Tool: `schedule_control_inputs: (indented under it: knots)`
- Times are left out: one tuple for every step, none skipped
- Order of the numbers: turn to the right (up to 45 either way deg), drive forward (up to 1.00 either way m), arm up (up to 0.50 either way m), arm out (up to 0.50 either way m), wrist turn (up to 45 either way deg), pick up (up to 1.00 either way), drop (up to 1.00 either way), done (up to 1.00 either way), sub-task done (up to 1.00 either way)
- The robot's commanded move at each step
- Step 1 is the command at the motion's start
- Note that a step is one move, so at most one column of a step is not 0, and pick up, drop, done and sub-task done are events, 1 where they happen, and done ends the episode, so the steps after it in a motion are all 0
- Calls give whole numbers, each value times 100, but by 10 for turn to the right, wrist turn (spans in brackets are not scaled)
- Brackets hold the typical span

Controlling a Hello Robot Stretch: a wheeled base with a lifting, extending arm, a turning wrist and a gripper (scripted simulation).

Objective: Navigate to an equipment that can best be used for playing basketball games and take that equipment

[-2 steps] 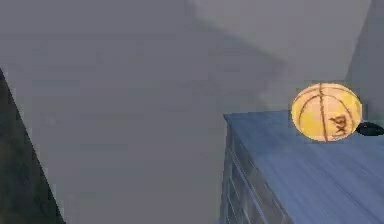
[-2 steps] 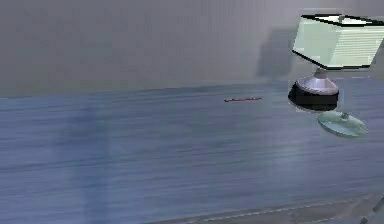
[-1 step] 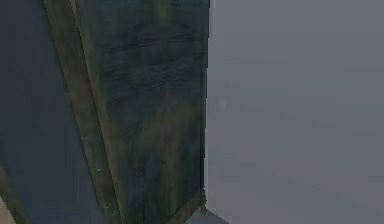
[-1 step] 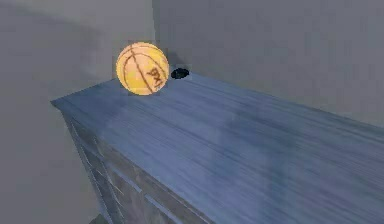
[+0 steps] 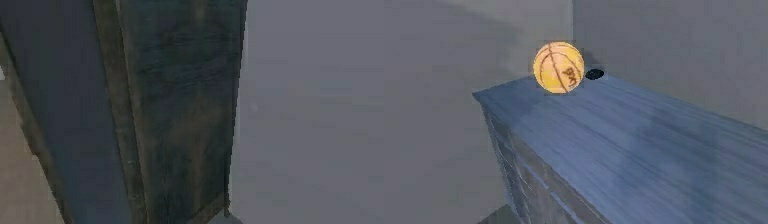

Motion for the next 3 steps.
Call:
schedule_control_inputs:
  knots:
    - [450,0,0,0,0,0,0,0,0]
    - [0,20,0,0,0,0,0,0,0]
    - [-330,0,0,0,0,0,0,0,0]
